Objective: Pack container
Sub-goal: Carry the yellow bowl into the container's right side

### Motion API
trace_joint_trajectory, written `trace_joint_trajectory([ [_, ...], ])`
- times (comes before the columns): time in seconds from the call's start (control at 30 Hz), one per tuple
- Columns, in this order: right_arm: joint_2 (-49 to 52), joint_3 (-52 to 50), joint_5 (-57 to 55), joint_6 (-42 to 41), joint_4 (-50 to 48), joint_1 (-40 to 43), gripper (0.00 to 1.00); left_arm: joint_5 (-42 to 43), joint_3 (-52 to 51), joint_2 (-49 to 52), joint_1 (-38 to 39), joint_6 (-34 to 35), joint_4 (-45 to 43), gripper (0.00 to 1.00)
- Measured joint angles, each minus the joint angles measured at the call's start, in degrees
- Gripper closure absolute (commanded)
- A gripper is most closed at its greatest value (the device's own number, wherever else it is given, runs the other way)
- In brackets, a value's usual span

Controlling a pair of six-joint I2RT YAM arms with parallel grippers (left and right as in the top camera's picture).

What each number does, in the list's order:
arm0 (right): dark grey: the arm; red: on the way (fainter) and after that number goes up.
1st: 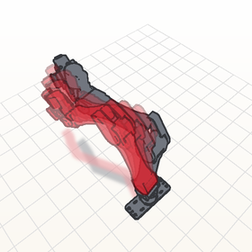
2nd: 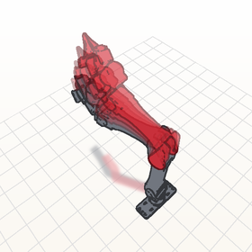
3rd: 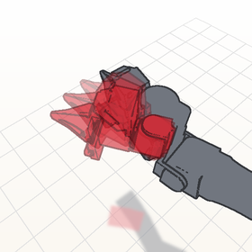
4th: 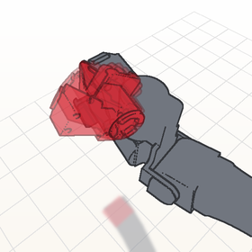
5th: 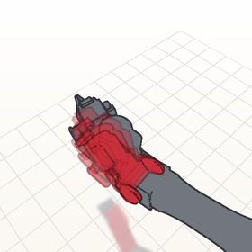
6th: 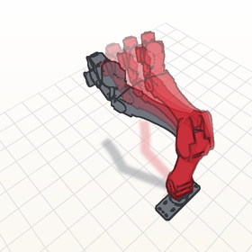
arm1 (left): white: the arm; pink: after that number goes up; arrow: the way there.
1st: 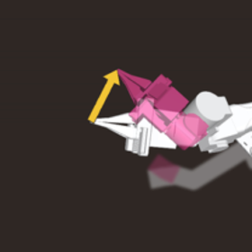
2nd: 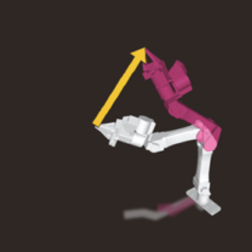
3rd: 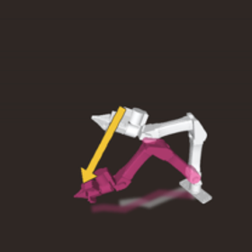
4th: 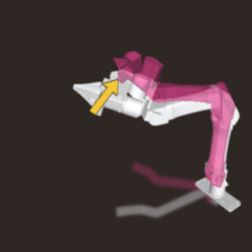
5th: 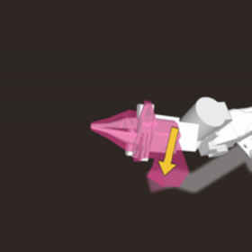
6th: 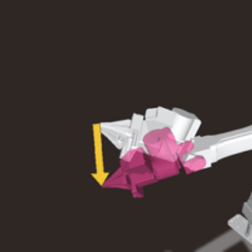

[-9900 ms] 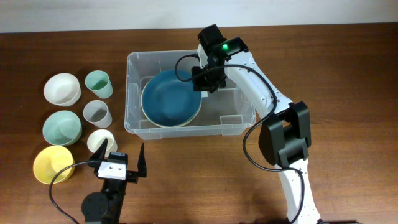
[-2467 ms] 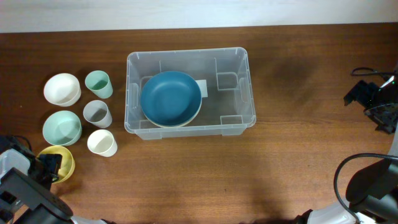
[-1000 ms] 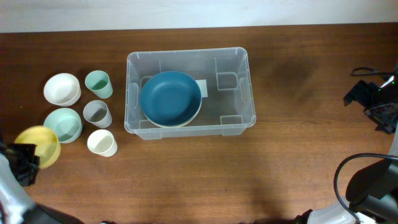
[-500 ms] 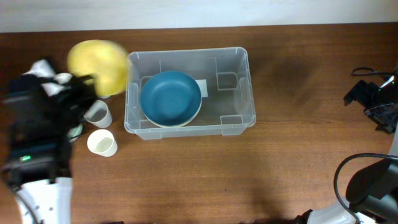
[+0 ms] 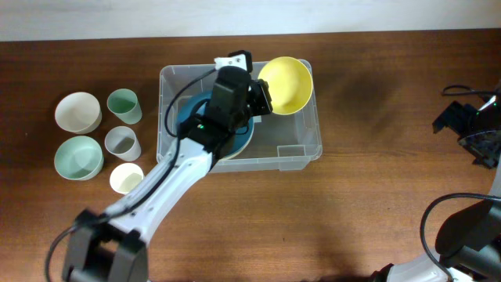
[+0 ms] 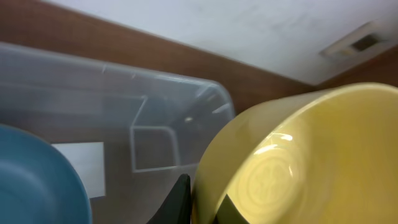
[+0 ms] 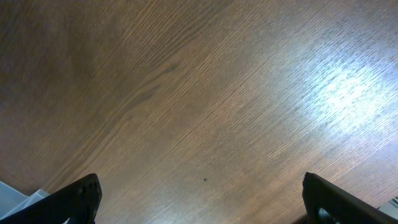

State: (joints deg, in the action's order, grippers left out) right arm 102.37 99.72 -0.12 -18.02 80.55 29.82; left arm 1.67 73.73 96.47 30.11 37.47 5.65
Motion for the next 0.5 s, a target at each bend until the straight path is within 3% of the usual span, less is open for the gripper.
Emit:
trace_joint_trajectory([
  [0.5, 0.00, 0.00, 0.00, 0.00, -0.04, 0.00, 0.01, -2.64, 0.00, 11.67, 0.00, -0.20, 1.29, 0.86],
])
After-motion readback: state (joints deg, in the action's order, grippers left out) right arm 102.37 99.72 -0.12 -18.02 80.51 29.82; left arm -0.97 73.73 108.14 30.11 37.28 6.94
